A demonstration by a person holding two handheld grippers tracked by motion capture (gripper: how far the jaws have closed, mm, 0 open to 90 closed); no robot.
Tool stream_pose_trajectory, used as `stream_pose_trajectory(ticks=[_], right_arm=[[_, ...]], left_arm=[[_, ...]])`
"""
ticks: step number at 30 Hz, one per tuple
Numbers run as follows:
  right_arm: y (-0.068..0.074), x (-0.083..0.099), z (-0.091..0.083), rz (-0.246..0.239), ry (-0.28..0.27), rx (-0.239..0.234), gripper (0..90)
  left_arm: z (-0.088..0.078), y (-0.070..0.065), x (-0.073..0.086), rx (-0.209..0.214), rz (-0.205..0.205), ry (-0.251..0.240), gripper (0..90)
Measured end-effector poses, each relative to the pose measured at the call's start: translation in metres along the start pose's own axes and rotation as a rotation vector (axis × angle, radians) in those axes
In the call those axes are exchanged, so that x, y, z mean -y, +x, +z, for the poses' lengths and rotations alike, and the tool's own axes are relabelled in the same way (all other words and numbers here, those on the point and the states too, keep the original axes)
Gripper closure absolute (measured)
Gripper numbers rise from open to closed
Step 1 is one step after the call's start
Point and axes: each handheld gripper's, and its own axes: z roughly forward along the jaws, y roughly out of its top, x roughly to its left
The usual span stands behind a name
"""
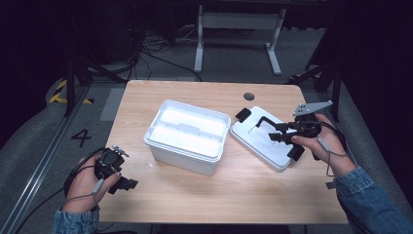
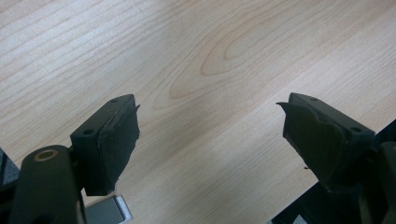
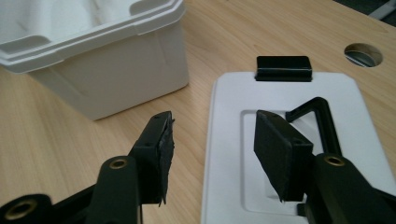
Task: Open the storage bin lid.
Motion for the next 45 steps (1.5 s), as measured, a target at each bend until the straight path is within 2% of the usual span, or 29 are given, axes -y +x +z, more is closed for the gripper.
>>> stream_pose_trajectory(ticks=[7, 8, 12, 14, 19, 20, 22, 24, 29, 31, 33, 34, 35, 36, 37, 40, 43, 45], right_arm=[[0.016, 0.009, 0.002, -0.013, -0.003, -0.017, 48.1], [0.023, 0.014, 0.005, -0.021, -0.001, -0.018, 48.1], [0.035, 0.021, 0.012, -0.034, -0.006, -0.032, 48.1], [0.043, 0.025, 0.018, -0.045, -0.01, -0.05, 48.0], [0.057, 0.037, 0.032, -0.058, 0.003, -0.073, 47.7], [0.058, 0.038, 0.034, -0.058, 0.006, -0.078, 47.6], [0.061, 0.044, 0.04, -0.053, 0.009, -0.085, 47.6], [0.063, 0.048, 0.045, -0.049, 0.012, -0.09, 47.2], [0.065, 0.057, 0.056, -0.057, 0.049, -0.096, 47.0], [0.066, 0.065, 0.065, -0.065, 0.083, -0.091, 47.0], [0.067, 0.066, 0.066, -0.071, 0.083, -0.088, 47.0], [0.068, 0.067, 0.068, -0.075, 0.081, -0.089, 47.0], [0.07, 0.07, 0.071, -0.085, 0.055, -0.085, 47.0], [0.071, 0.072, 0.074, -0.094, 0.038, -0.08, 47.0], [0.072, 0.075, 0.076, -0.103, 0.031, -0.071, 47.0], [0.074, 0.08, 0.081, -0.109, 0.025, -0.062, 47.0], [0.078, 0.088, 0.088, -0.109, -0.004, -0.074, 47.0], [0.079, 0.091, 0.09, -0.111, -0.014, -0.074, 46.8]], left_arm=[[0.0, -0.002, 0.0, 0.001, -0.002, -0.011, 19.1], [0.001, -0.002, -0.001, 0.003, 0.006, -0.011, 19.0], [0.003, 0.0, -0.003, -0.01, 0.022, -0.002, 19.0], [0.004, -0.002, -0.004, 0.004, 0.013, 0.003, 19.0], [0.006, -0.002, -0.006, 0.012, 0.025, 0.016, 19.0], [0.006, -0.001, -0.007, -0.004, 0.036, 0.016, 19.0], [0.007, -0.001, -0.007, 0.006, 0.023, 0.017, 19.0], [0.009, -0.002, -0.008, -0.006, 0.028, 0.019, 19.0], [0.016, -0.004, -0.009, -0.027, 0.027, 0.013, 19.1], [0.018, -0.003, -0.009, -0.036, 0.026, 0.01, 19.1], [0.018, -0.003, -0.009, -0.041, 0.025, 0.009, 19.1], [0.019, -0.003, -0.009, -0.036, 0.017, 0.004, 19.1], [0.019, -0.003, -0.009, -0.042, 0.028, 0.009, 19.2], [0.02, -0.004, -0.008, -0.035, 0.018, 0.01, 19.3], [0.02, -0.003, -0.009, -0.04, 0.029, 0.01, 19.6], [0.021, -0.004, -0.008, -0.036, 0.026, 0.012, 20.1], [0.022, -0.004, -0.008, -0.048, 0.025, -0.002, 20.5], [0.022, -0.004, -0.008, -0.072, 0.032, -0.01, 21.2]])
